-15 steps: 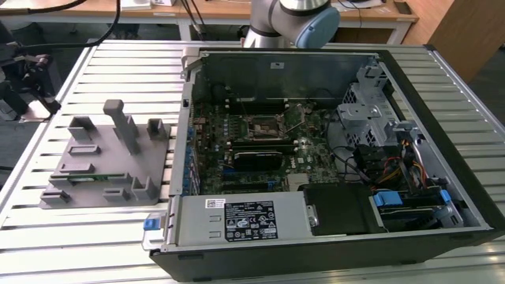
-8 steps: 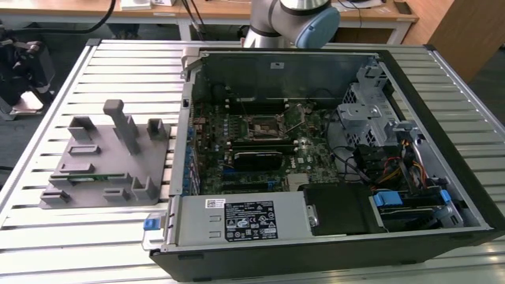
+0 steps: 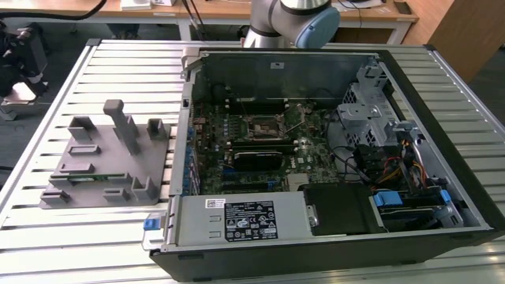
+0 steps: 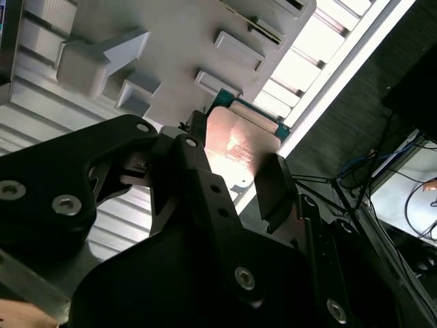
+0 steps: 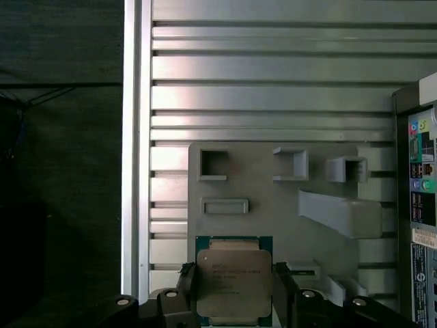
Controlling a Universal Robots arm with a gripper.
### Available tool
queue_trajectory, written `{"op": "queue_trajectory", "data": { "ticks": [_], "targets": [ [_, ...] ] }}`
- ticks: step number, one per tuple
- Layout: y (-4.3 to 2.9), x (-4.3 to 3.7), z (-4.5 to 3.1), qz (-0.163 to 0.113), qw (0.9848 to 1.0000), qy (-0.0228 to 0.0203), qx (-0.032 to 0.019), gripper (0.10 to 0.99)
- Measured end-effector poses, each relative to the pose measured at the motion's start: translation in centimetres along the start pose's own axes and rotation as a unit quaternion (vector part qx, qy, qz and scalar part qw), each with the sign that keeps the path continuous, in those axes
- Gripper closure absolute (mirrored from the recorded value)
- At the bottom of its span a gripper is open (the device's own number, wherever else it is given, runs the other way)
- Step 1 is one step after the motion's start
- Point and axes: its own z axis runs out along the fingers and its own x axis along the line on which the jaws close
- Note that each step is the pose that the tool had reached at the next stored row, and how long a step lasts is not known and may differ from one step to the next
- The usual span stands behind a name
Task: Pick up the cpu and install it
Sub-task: 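Pick up the cpu and move it towards the insertion slot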
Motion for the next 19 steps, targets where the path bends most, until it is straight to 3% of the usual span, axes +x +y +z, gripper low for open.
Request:
{"op": "queue_trajectory", "data": {
  "ticks": [11, 19],
  "targets": [
    [0.12, -0.03, -2.92, 0.0, 1.0, 0.0, -0.0001, 0.557],
    [0.12, -0.33, -3.0, 0.005, 1.0, -0.0002, 0.0, 0.557]
  ]
}}
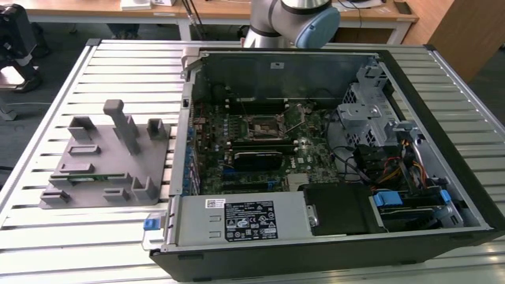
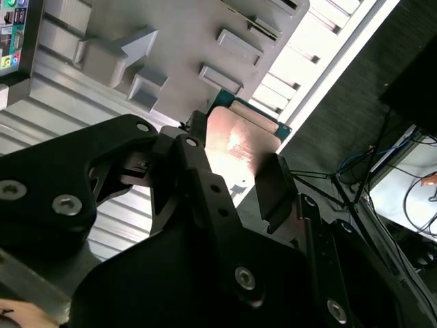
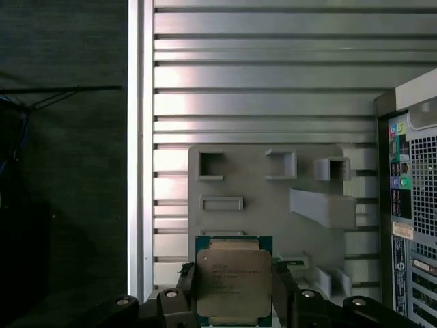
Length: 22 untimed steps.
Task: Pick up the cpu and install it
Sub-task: 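Pick up the cpu and move it towards the insertion slot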
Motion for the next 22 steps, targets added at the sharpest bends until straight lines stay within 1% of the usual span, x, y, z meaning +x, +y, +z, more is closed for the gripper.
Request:
{"op": "queue_trajectory", "data": {
  "ticks": [3, 5, 22],
  "targets": [
    [0.01, -0.45, 0.01, 0.003, 1.0, -0.0001, 0.0, 0.557],
    [0.03, -1.05, 0.01, 0.003, 1.0, 0.0002, 0.0001, 0.557],
    [0.19, -7.7, 0.16, 0.003, 1.0, 0.0016, 0.0001, 0.557]
  ]
}}
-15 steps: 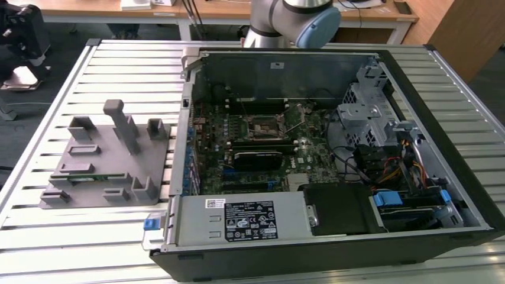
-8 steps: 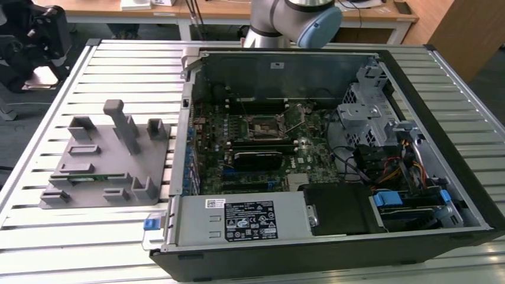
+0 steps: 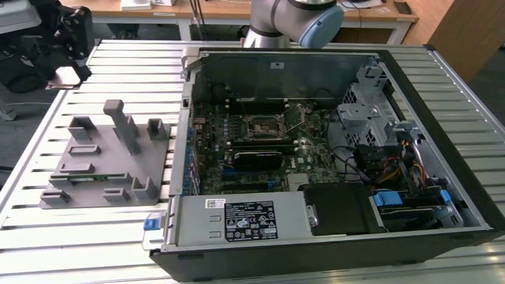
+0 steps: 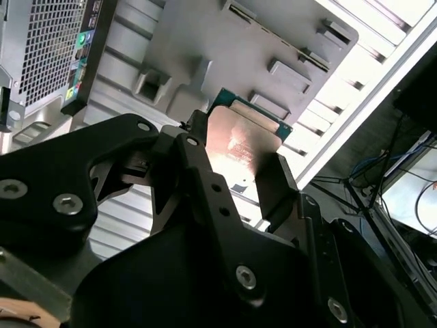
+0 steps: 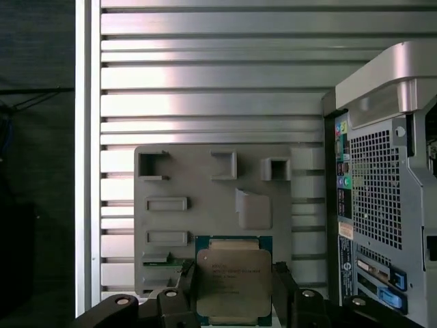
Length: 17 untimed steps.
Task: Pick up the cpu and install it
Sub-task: 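Pick up the cpu and move it towards the insertion slot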
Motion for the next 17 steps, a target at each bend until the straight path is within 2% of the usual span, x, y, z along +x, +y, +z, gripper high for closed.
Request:
{"op": "queue_trajectory", "data": {
  "ticks": [5, 17],
  "targets": [
    [0.05, -1.56, 0.04, 0.0, 1.0, 0.0002, 0.0, 0.557],
    [0.14, -4.52, 0.1, 0.0, 1.0, 0.0005, 0.0, 0.557]
  ]
}}
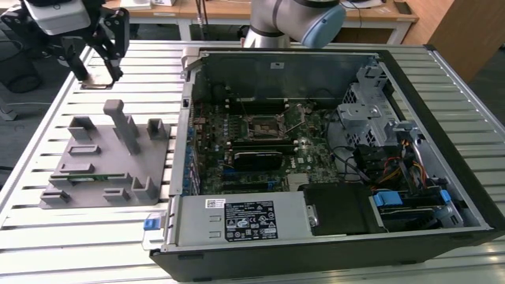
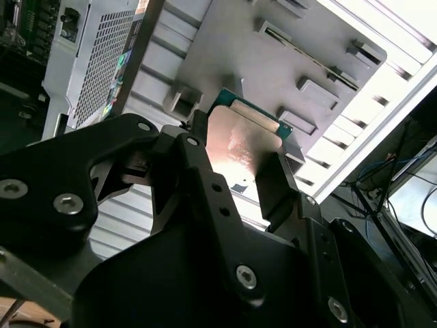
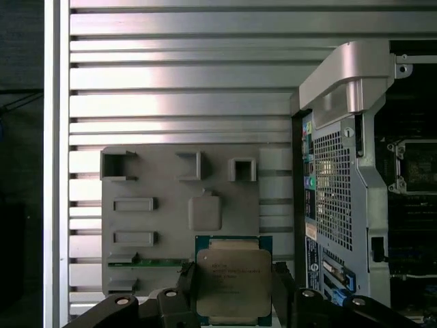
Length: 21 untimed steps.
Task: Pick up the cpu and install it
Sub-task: 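Pick up the cpu and move it towards the insertion slot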
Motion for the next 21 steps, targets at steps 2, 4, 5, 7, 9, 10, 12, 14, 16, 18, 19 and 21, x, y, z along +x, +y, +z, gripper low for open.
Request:
{"op": "queue_trajectory", "data": {
  "ticks": [2, 4, 5, 7, 9, 10, 12, 14, 16, 18, 19, 21],
  "targets": [
    [0.01, -0.49, 0.01, 0.0, 1.0, 0.0, 0.0, 0.557],
    [0.03, -1.01, 0.01, 0.0, 1.0, 0.0002, 0.0, 0.557],
    [0.04, -1.27, 0.01, 0.0, 1.0, 0.0002, 0.0, 0.557],
    [0.06, -1.78, 0.03, 0.0, 1.0, 0.0002, 0.0, 0.557],
    [0.08, -2.28, 0.03, 0.0, 1.0, 0.0003, 0.0, 0.557],
    [0.09, -2.54, 0.04, 0.0, 1.0, 0.0003, 0.0, 0.557],
    [0.11, -3.07, 0.04, 0.0, 1.0, 0.0005, 0.0001, 0.557],
    [0.12, -3.62, 0.05, 0.0, 1.0, 0.0006, 0.0, 0.557],
    [0.14, -4.19, 0.06, 0.0, 1.0, 0.0007, 0.0, 0.557],
    [0.16, -4.74, 0.06, 0.0, 1.0, 0.0008, 0.0, 0.557],
    [0.18, -5.04, 0.06, 0.0, 1.0, 0.0009, 0.0001, 0.557],
    [0.19, -5.61, 0.07, 0.0, 1.0, 0.001, 0.0001, 0.557]
  ]
}}
